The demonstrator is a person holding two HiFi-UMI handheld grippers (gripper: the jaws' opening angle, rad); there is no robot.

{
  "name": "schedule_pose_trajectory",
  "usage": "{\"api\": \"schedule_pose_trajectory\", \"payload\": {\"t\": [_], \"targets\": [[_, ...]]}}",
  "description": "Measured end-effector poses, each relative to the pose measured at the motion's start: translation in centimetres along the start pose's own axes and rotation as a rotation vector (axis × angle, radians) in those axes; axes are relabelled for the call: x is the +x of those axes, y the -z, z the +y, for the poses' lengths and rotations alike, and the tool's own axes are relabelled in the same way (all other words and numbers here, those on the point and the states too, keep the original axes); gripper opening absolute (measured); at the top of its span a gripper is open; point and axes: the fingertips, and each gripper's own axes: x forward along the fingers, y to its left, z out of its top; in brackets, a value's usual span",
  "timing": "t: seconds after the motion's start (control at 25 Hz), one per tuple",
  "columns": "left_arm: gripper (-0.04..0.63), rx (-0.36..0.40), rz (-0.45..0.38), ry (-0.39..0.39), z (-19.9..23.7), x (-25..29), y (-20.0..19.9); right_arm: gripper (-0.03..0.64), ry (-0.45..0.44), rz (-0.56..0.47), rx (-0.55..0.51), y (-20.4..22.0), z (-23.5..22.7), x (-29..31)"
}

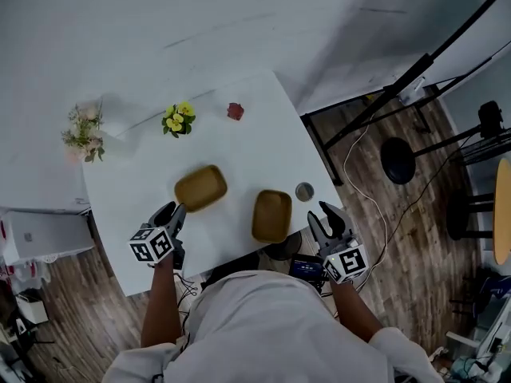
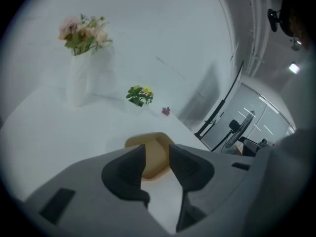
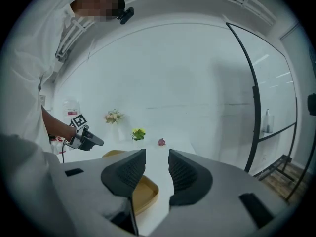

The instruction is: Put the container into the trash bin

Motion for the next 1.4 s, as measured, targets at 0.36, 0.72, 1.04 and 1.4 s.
{"api": "schedule_pose_trajectory", "payload": {"t": [0.36,0.72,1.04,1.4], "targets": [[0.114,-0.238,0.143,0.002,4.6,3.6,2.1,0.156,0.020,0.093,0.046,2.6,-0.5,1.2],[0.058,-0.313,0.225,0.004,5.7,5.5,3.4,0.152,0.067,0.126,0.069,4.1,-1.2,0.2],[0.025,-0.279,0.167,0.026,4.1,4.3,1.7,0.152,0.113,0.071,0.063,2.9,-1.0,-2.0],[0.025,-0.137,0.023,0.111,-3.1,0.9,-2.9,0.146,0.192,-0.031,0.036,1.4,-0.2,-9.2]]}}
